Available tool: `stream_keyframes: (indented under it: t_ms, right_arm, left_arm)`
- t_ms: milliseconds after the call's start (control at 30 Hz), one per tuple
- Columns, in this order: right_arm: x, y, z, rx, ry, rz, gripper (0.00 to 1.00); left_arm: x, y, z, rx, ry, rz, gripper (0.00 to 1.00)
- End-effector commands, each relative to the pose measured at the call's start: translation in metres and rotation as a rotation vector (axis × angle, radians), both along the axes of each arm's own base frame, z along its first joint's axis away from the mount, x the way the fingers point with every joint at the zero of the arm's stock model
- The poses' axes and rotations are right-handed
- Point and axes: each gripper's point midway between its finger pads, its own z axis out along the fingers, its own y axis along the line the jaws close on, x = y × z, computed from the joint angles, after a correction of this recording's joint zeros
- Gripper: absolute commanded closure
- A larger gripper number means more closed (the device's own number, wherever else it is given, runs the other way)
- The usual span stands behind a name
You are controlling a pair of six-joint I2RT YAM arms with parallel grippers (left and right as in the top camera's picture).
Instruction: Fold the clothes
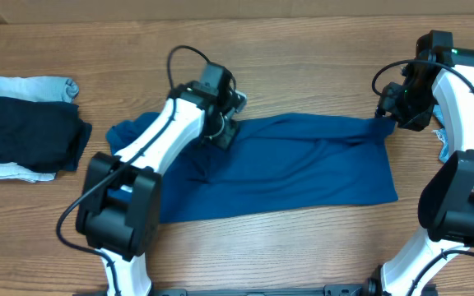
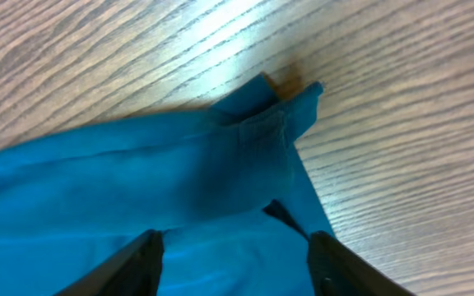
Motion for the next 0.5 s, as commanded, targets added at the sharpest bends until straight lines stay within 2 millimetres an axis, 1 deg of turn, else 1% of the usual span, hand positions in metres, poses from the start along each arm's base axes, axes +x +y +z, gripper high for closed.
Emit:
stream_keyframes:
  t_ms: [0, 33, 133, 167, 200, 233, 267, 300, 367, 433, 467]
  right_arm:
    - [0.002, -0.002, 0.008, -0.011, -0.028, -0.013, 0.28]
    - [0.002, -0.002, 0.008, -0.011, -0.03, -0.013, 0.24]
    - [0.002, -0.002, 0.009, -0.011, -0.03, -0.013, 0.23]
    - [0.003, -0.002, 0.009, -0.012, -0.032, -0.013, 0.23]
    - [0.003, -0.002, 0.009, -0.012, -0.033, -0.012, 0.23]
    - [0.003, -0.002, 0.008, -0.012, -0.034, -0.012, 0.23]
    - [0.003, -0.002, 0.009, -0.012, -0.034, -0.012, 0.23]
    - [0.003, -0.002, 0.008, -0.013, -0.034, -0.012, 0.22]
    - [0.003, -0.002, 0.008, -0.012, -0.034, -0.012, 0.23]
    - [0.003, -0.002, 0.009, -0.013, -0.034, -0.012, 0.23]
    - [0.003, -0.002, 0.009, -0.013, -0.034, -0.012, 0.23]
  left_arm:
    - [-0.013, 0.005, -0.04, 0.072, 0.066, -0.052, 0.5]
    - [-0.011, 0.004, -0.045, 0.072, 0.068, -0.052, 0.49]
    - [-0.011, 0.005, -0.053, 0.08, 0.074, -0.06, 0.49]
    - [-0.012, 0.006, -0.054, 0.089, 0.08, -0.058, 0.62]
    - [-0.013, 0.007, -0.053, 0.089, 0.082, -0.059, 0.73]
    - [-0.012, 0.006, -0.052, 0.09, 0.082, -0.059, 0.79]
    - [-0.01, 0.007, -0.049, 0.095, 0.078, -0.056, 0.82]
    - [-0.008, 0.006, -0.043, 0.096, 0.077, -0.056, 0.83]
    - [-0.002, 0.007, -0.026, 0.118, 0.078, -0.053, 0.84]
    - [0.005, 0.015, 0.0, 0.173, 0.07, -0.044, 0.85]
    - [0.007, 0.017, 0.009, 0.191, 0.066, -0.04, 0.85]
